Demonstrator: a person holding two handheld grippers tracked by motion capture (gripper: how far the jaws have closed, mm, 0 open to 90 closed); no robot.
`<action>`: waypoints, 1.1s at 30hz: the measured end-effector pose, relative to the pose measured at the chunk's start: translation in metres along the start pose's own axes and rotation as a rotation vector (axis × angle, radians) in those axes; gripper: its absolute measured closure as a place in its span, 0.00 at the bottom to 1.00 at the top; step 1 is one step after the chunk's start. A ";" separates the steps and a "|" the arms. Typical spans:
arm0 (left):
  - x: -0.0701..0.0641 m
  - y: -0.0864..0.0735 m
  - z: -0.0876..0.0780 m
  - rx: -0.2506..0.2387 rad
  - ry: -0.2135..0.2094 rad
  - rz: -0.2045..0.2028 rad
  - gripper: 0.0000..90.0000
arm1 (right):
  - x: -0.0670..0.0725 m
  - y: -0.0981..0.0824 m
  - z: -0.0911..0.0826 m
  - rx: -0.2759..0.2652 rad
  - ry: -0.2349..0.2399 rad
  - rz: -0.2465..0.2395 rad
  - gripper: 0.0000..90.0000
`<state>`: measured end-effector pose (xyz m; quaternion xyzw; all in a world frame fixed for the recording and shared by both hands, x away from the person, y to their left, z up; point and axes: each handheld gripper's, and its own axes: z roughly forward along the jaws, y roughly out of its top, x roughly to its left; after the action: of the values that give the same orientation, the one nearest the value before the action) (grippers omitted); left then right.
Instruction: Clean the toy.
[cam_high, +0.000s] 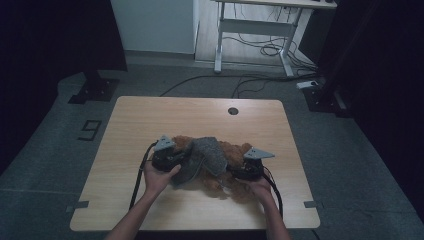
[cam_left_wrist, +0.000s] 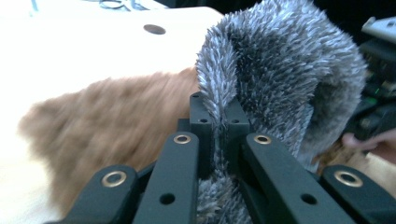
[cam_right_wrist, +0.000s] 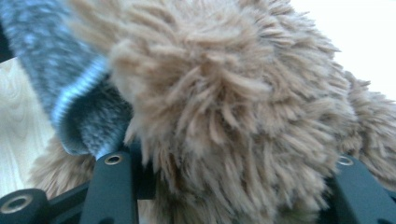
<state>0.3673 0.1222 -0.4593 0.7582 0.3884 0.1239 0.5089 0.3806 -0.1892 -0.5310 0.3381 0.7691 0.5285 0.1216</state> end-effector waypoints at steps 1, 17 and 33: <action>-0.006 0.005 0.003 -0.003 -0.016 0.013 0.95 | 0.002 -0.002 -0.001 -0.006 0.004 -0.015 0.49; -0.082 0.029 0.093 0.121 -0.020 0.215 0.95 | 0.010 -0.010 -0.006 -0.015 0.035 -0.055 0.48; 0.003 0.005 0.016 0.063 0.166 0.106 0.95 | 0.007 -0.011 -0.007 -0.026 0.041 -0.034 0.49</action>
<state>0.3809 0.1126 -0.4631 0.7805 0.3922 0.2009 0.4435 0.3672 -0.1917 -0.5367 0.3125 0.7701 0.5432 0.1189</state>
